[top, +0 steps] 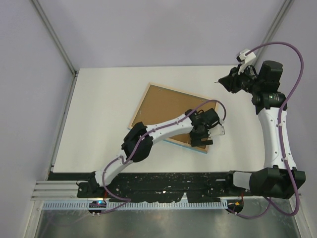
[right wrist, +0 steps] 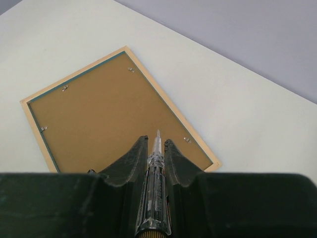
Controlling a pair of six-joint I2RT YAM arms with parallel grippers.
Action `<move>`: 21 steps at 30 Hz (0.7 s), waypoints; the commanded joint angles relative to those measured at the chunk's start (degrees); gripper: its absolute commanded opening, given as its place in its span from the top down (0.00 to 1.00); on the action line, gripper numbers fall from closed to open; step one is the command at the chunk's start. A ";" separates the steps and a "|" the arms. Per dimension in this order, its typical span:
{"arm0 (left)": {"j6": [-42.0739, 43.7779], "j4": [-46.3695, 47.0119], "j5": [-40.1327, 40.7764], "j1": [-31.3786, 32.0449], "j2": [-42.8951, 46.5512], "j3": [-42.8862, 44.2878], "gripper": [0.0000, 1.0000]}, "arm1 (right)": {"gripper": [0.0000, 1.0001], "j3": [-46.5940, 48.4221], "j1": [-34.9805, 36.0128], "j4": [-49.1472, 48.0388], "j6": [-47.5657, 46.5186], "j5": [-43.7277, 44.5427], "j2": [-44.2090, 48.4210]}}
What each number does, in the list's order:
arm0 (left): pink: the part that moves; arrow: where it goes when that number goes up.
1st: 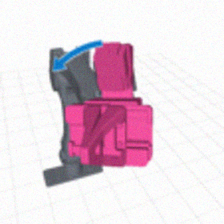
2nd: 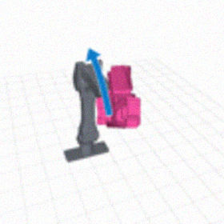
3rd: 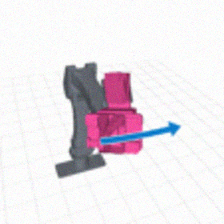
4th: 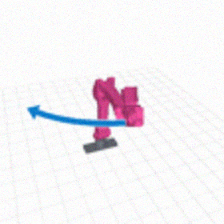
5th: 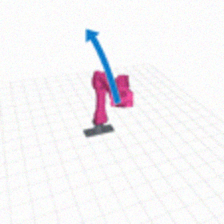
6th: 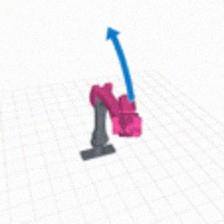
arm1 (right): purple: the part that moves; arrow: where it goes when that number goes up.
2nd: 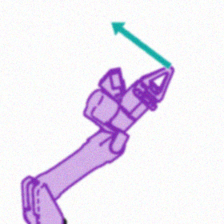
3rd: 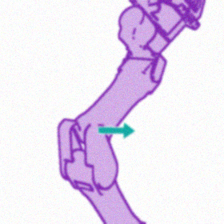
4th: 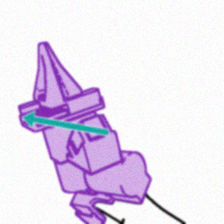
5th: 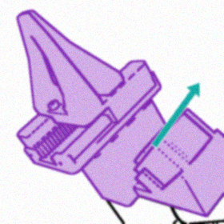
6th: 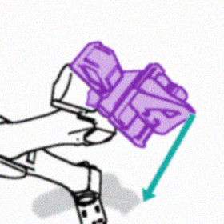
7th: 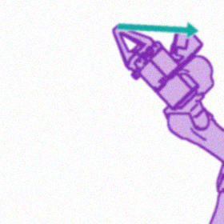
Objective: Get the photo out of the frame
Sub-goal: Adjust the photo frame at the center of the board.
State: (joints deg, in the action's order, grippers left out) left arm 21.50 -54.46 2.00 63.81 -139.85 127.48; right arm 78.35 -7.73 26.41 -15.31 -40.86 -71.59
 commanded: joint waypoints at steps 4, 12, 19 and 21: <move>5.30 -5.49 -6.04 0.44 8.44 -11.35 0.12 | 0.92 1.72 -0.27 0.39 -0.95 -1.76 2.69; 7.33 -4.69 -4.73 -3.25 19.87 -26.57 0.12 | 0.92 1.20 -0.27 0.22 -0.60 -3.70 2.07; 0.66 -0.22 -7.09 -13.00 27.60 -24.57 0.11 | 0.92 -1.79 0.43 -1.71 -0.77 -9.67 -0.21; -1.19 1.54 -8.15 -16.94 29.89 -22.90 0.10 | 0.92 -2.06 1.48 -1.37 -2.61 -9.85 -0.91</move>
State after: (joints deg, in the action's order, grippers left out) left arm 24.75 -57.39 -3.27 53.34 -118.08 100.14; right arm 76.84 -7.46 27.07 -16.03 -47.75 -71.22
